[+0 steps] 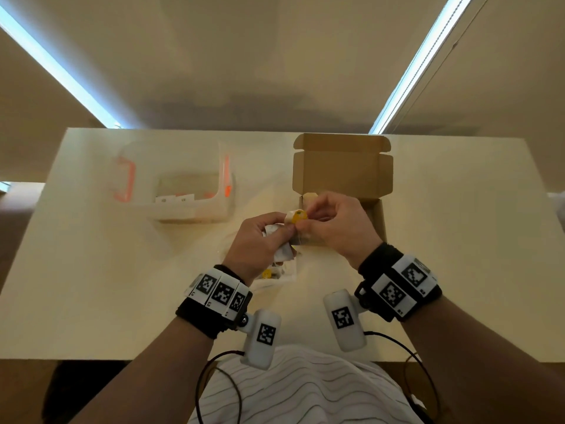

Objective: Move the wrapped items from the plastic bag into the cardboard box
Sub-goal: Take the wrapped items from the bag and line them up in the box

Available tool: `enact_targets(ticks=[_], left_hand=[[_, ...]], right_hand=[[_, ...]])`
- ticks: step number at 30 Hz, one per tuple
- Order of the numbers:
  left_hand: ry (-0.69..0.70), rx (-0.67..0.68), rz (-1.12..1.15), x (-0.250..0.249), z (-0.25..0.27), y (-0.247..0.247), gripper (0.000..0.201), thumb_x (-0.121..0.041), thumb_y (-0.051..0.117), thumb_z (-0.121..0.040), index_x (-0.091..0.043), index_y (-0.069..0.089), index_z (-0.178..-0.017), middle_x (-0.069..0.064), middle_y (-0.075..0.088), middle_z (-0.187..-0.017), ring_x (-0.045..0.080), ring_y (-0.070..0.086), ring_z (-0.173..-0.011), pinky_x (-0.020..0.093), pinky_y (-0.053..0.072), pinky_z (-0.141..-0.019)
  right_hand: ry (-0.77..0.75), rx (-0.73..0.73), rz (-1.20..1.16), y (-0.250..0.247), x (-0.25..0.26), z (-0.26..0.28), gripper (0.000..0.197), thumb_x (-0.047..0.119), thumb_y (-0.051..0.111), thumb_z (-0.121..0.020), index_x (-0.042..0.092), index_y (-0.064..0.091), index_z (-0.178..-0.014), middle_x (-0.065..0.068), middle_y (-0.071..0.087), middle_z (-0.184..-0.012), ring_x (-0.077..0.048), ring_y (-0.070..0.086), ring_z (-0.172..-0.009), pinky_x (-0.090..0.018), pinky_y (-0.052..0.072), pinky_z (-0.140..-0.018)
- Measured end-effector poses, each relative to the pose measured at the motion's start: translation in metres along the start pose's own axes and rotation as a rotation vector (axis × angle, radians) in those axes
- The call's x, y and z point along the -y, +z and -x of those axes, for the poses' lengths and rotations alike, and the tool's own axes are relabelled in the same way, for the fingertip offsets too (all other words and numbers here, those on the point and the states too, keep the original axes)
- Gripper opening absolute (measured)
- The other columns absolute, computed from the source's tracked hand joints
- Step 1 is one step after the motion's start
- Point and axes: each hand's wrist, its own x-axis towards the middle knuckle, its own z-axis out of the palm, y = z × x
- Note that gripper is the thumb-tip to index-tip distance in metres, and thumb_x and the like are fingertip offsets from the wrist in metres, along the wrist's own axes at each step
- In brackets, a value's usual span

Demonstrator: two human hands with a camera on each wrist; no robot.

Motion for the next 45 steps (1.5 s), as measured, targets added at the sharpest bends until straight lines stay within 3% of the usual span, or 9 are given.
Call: enact_targets(ticks=[3,6,12,19,25,30,36,40,45], left_hand=[[-0.02,0.011,-0.026,0.006,0.0,0.003,0.014,-0.004,0.06,-0.095,-0.002,0.064,-0.108,0.022,0.074,-0.083,0.025,0.072,-0.069,0.042,0.059,-0.061],[-0.03,-0.011,-0.09,0.017,-0.006,0.003,0.009,-0.013,0.065,-0.094,-0.012,0.064,-0.102,0.015,0.075,-0.077,0.038,0.072,-0.073,0.059,0.055,-0.067],[-0.055,-0.216,-0.265,0.036,-0.016,-0.012,0.011,-0.027,0.076,-0.084,-0.025,0.072,-0.095,-0.01,0.072,-0.099,0.002,0.063,-0.099,0.027,0.047,-0.091],[-0.106,-0.223,-0.223,0.047,-0.008,-0.039,0.007,-0.021,0.072,-0.087,-0.022,0.071,-0.093,0.0,0.074,-0.099,0.02,0.068,-0.096,0.03,0.057,-0.076],[-0.158,-0.251,-0.199,0.05,-0.007,-0.051,0.017,-0.039,0.068,-0.076,-0.032,0.071,-0.09,-0.001,0.075,-0.101,0.031,0.067,-0.097,0.059,0.052,-0.089],[-0.158,-0.244,-0.189,0.053,-0.01,-0.053,0.02,-0.041,0.067,-0.076,-0.03,0.07,-0.094,-0.001,0.074,-0.103,0.027,0.066,-0.105,0.059,0.05,-0.093],[-0.166,-0.242,-0.191,0.049,-0.01,-0.051,0.016,-0.036,0.066,-0.077,-0.031,0.07,-0.091,0.0,0.074,-0.102,0.035,0.068,-0.093,0.061,0.051,-0.091],[-0.177,-0.237,-0.193,0.049,-0.008,-0.051,0.01,-0.032,0.067,-0.081,-0.031,0.071,-0.091,0.0,0.074,-0.102,0.037,0.067,-0.092,0.061,0.053,-0.086],[-0.174,-0.239,-0.184,0.052,-0.007,-0.051,0.016,-0.035,0.066,-0.078,-0.029,0.071,-0.091,-0.001,0.074,-0.102,0.029,0.065,-0.105,0.059,0.05,-0.094]], right_hand=[[0.067,0.054,-0.012,-0.003,-0.009,-0.003,0.036,0.014,0.085,-0.074,0.022,0.068,-0.104,-0.001,0.075,-0.084,-0.017,0.071,-0.087,-0.038,0.058,-0.086],[0.123,0.14,-0.001,-0.004,-0.014,-0.006,0.015,0.016,0.081,-0.079,0.018,0.076,-0.093,-0.003,0.075,-0.087,-0.016,0.067,-0.083,-0.034,0.057,-0.082],[0.234,0.079,0.07,-0.032,-0.031,-0.059,0.013,0.011,0.071,-0.087,0.014,0.073,-0.1,-0.003,0.071,-0.1,-0.014,0.066,-0.089,-0.022,0.057,-0.069],[0.438,0.127,0.199,-0.019,-0.084,-0.135,0.012,0.013,0.07,-0.09,0.022,0.068,-0.098,-0.004,0.064,-0.103,-0.016,0.059,-0.086,-0.028,0.054,-0.07],[0.516,0.113,0.208,0.0,-0.106,-0.164,0.011,0.011,0.072,-0.089,0.021,0.067,-0.089,-0.005,0.067,-0.1,-0.019,0.064,-0.095,-0.027,0.055,-0.066],[0.474,0.015,0.308,0.004,-0.118,-0.175,0.016,0.022,0.085,-0.076,0.03,0.07,-0.077,-0.004,0.074,-0.094,-0.019,0.071,-0.087,-0.034,0.061,-0.077],[0.47,-0.031,0.349,-0.002,-0.123,-0.17,0.026,0.033,0.084,-0.077,0.026,0.074,-0.101,0.0,0.071,-0.1,-0.018,0.066,-0.095,-0.034,0.057,-0.088],[0.507,0.039,0.332,0.003,-0.121,-0.164,0.051,0.036,0.088,-0.069,0.024,0.07,-0.114,0.0,0.069,-0.106,-0.018,0.066,-0.094,-0.036,0.058,-0.087],[0.475,-0.121,0.357,0.005,-0.134,-0.154,0.03,0.023,0.084,-0.076,0.024,0.072,-0.104,-0.001,0.067,-0.109,-0.015,0.059,-0.094,-0.024,0.049,-0.076]])
